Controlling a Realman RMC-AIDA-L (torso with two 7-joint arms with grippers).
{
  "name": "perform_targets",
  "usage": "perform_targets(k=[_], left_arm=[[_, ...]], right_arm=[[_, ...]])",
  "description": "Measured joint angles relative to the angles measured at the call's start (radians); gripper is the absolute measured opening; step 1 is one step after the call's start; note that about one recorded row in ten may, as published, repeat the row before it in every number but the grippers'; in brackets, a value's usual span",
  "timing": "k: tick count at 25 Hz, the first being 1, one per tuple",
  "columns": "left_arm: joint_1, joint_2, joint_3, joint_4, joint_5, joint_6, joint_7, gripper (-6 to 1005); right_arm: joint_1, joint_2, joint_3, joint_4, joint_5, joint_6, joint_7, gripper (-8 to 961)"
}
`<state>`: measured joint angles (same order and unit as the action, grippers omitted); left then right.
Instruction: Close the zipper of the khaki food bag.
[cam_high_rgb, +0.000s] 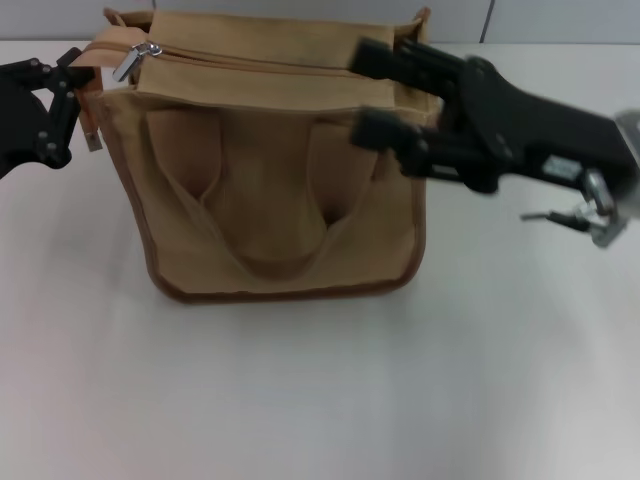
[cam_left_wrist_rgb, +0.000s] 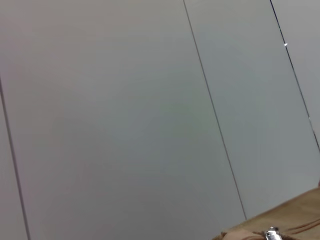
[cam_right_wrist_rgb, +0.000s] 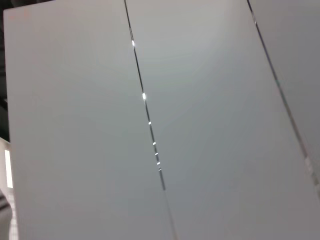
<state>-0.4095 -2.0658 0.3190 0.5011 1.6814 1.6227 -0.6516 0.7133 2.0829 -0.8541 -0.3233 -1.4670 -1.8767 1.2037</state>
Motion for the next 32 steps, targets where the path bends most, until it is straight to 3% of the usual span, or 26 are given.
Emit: perform_targets(k=[5, 9, 19, 32], left_arm=[[0.008, 0.000, 0.000, -0.003, -0.004, 0.014, 0.005, 19], [0.010, 0.000, 0.000, -0.005, -0.007, 0.016, 0.006, 20], [0.003, -0.001, 0.003, -0.007, -0.007, 0.016, -0.002, 24], [-0.001, -0.003, 0.005, -0.007, -0.019, 0.015, 0.005, 28]], right_arm=[[0.081, -0.002, -0.026, -0.082, -0.004, 0.101, 0.285, 787], [0.142, -0.004, -0.112, -0.150, -0.008, 0.254, 0.558, 787], [0.278, -0.015, -0.149, -0.171, -0.139, 0.418, 1.049, 787], [0.366, -0.007, -0.167, -0.148, -0.216, 0.494, 1.223, 786]])
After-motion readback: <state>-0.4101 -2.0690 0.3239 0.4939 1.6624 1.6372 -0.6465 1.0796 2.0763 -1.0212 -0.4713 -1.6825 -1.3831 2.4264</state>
